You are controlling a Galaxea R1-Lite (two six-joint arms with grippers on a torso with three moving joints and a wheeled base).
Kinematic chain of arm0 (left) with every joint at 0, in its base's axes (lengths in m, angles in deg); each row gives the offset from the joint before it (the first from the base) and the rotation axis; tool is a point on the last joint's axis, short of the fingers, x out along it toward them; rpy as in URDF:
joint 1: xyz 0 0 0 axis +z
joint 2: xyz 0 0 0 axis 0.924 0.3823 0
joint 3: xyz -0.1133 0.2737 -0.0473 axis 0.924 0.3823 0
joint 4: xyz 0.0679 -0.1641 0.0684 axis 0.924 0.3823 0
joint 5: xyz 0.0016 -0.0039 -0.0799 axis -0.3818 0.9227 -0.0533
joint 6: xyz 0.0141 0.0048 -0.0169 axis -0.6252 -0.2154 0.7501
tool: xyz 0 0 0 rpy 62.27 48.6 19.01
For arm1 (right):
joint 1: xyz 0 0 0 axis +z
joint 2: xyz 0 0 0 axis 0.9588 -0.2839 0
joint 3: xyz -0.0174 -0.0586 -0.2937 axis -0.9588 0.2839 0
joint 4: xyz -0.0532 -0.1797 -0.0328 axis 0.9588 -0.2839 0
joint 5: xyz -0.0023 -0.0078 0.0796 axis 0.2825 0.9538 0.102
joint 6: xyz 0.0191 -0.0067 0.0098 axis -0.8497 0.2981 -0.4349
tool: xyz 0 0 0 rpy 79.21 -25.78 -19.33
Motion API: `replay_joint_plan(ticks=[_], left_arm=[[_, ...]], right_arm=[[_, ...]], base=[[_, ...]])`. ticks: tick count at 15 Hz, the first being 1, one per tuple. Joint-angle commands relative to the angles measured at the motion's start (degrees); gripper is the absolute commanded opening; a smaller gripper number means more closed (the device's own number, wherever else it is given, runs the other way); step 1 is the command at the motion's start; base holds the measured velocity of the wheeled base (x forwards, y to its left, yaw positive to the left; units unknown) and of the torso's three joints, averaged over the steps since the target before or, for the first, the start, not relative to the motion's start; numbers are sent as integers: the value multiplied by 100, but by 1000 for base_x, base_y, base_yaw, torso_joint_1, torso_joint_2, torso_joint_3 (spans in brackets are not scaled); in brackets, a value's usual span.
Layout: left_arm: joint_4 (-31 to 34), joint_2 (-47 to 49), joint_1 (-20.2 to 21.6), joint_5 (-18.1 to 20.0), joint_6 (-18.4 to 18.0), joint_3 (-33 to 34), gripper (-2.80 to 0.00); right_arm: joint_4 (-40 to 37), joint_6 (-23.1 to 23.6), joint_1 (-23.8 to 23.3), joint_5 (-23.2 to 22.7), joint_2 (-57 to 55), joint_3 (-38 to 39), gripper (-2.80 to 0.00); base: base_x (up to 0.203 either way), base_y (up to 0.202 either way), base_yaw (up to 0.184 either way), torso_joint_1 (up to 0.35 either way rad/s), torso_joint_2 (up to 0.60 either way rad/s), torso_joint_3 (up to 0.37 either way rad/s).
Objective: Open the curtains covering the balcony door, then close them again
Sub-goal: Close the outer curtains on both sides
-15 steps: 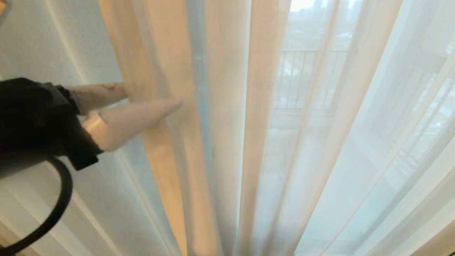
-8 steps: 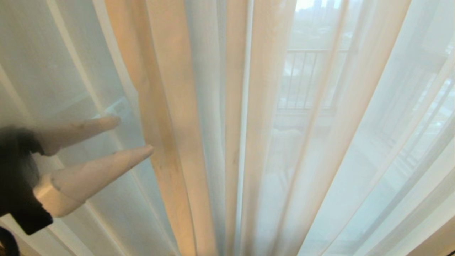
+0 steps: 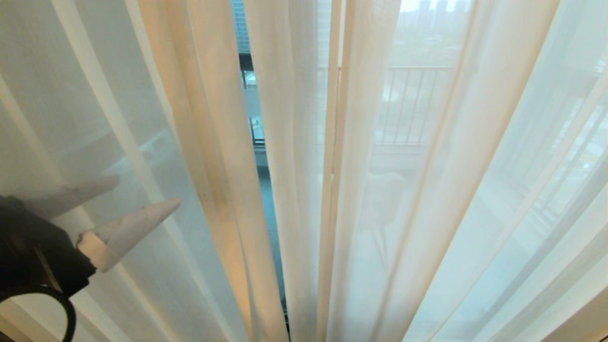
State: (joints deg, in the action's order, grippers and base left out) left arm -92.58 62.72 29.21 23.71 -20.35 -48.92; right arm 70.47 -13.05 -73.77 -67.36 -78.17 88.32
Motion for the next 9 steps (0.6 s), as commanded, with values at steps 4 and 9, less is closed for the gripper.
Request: replay_joint_plan(ticks=[4,9], left_arm=[[4,-315,-1,-434,16,320,-280],[29,-653,-1,-525,168,597,-280]], right_arm=[[-2,6,0,-6,-7,0,-280],[-2,6,0,-6,-7,0,-280]], base=[[0,0,0,0,0,0],[0,0,0,0,0,0]])
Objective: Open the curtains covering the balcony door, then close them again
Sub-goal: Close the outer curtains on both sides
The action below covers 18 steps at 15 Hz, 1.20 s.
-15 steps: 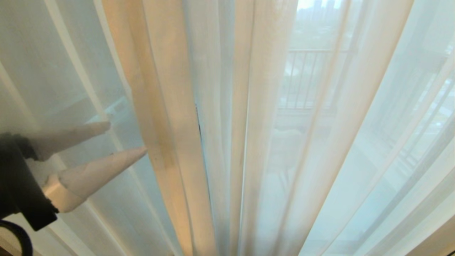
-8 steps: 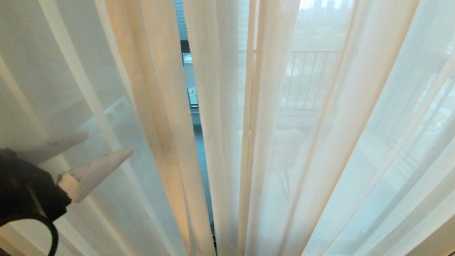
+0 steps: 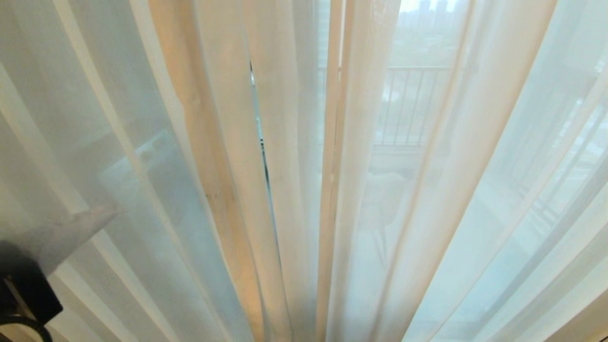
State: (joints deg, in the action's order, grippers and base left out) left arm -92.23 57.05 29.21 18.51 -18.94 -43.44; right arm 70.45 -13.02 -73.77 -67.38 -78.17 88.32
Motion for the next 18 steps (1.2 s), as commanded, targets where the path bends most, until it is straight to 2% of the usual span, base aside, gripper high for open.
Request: replay_joint_plan(ticks=[1,3,5,8,10,11,12,13,14,16,18], left_arm=[[-6,-166,-1,-6,87,86,-280],[63,-443,157,20,161,212,-280],[412,-1136,637,99,186,336,-280],[878,-2164,923,165,445,660,-280],[1008,-2630,1559,383,502,912,-280],[1032,-2819,2028,833,513,1008,-280],[1032,-2996,2467,1598,518,1144,-280],[1026,-3096,2662,2272,490,1261,-280],[1028,-3153,2726,2704,334,1362,-280],[987,-3167,3213,2840,89,1535,-280],[947,-3171,3248,2815,10,1726,-280]], right_arm=[[3,3,0,-4,-7,0,-280],[0,3,0,-4,-7,0,-280],[0,3,0,-4,-7,0,-280],[6,3,0,-4,-7,0,-280],[0,3,0,-4,-7,0,-280],[9,3,0,-4,-7,0,-280],[0,3,0,-4,-7,0,-280],[8,3,0,-4,-7,0,-280],[0,3,0,-4,-7,0,-280],[0,3,0,-4,-7,0,-280],[8,3,0,-4,-7,0,-280]], base=[[0,0,0,0,0,0],[0,0,0,0,0,0],[0,0,0,0,0,0],[0,0,0,0,0,0],[0,0,0,0,0,0],[0,0,0,0,0,0],[0,0,0,0,0,0],[0,0,0,0,0,0],[0,0,0,0,0,0],[0,0,0,0,0,0],[0,0,0,0,0,0]])
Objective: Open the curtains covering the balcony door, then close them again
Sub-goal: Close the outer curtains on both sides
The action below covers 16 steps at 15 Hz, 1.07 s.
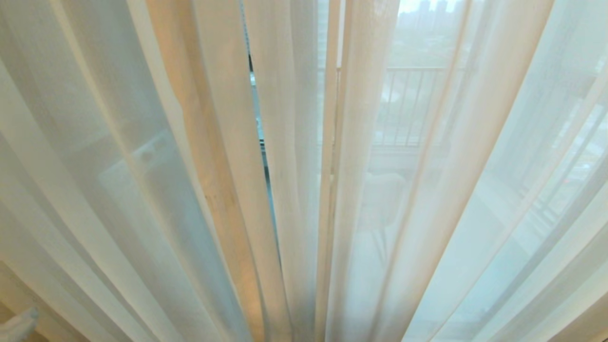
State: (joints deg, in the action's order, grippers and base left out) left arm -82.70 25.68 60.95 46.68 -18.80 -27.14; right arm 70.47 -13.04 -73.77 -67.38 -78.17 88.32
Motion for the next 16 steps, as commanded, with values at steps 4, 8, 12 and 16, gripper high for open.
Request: replay_joint_plan(ticks=[4,8,12,16], left_arm=[[-61,-324,891,33,-169,653,-280],[-158,-1233,712,-29,-360,1149,-280],[-221,-1661,666,-528,-379,1577,-280],[-212,-1661,666,-538,-387,1577,-280]], right_arm=[[2,-3,0,-4,-7,0,-280],[7,-3,0,-4,-7,0,-280],[-2,-3,0,-4,-7,0,-280],[-2,-3,0,-4,-7,0,-280]], base=[[0,0,0,0,0,0],[0,0,0,0,0,0],[0,0,0,0,0,0],[0,0,0,0,0,0]])
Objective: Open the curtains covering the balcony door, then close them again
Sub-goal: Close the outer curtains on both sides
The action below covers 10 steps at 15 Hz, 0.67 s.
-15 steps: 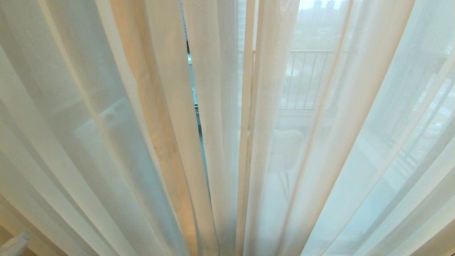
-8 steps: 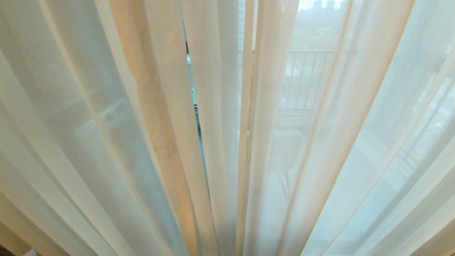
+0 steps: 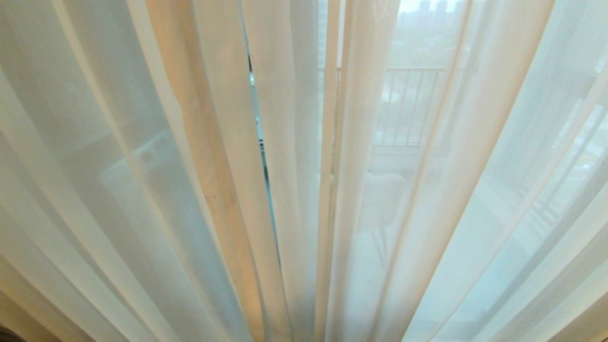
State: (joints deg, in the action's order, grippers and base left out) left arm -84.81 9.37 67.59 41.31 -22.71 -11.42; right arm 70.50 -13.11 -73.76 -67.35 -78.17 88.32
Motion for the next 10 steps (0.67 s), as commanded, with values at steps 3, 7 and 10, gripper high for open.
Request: replay_joint_plan(ticks=[3,7,10], left_arm=[[-2,-29,1,0,13,5,-280],[-2,-29,1,0,13,5,-280],[-2,-29,1,0,21,5,-280]], right_arm=[[4,4,-1,-6,-7,0,-280],[-4,4,-1,-6,-7,0,-280],[-1,4,-1,-6,-7,0,-280]], base=[[0,0,0,0,0,0],[0,0,0,0,0,0],[0,0,0,0,0,0]])
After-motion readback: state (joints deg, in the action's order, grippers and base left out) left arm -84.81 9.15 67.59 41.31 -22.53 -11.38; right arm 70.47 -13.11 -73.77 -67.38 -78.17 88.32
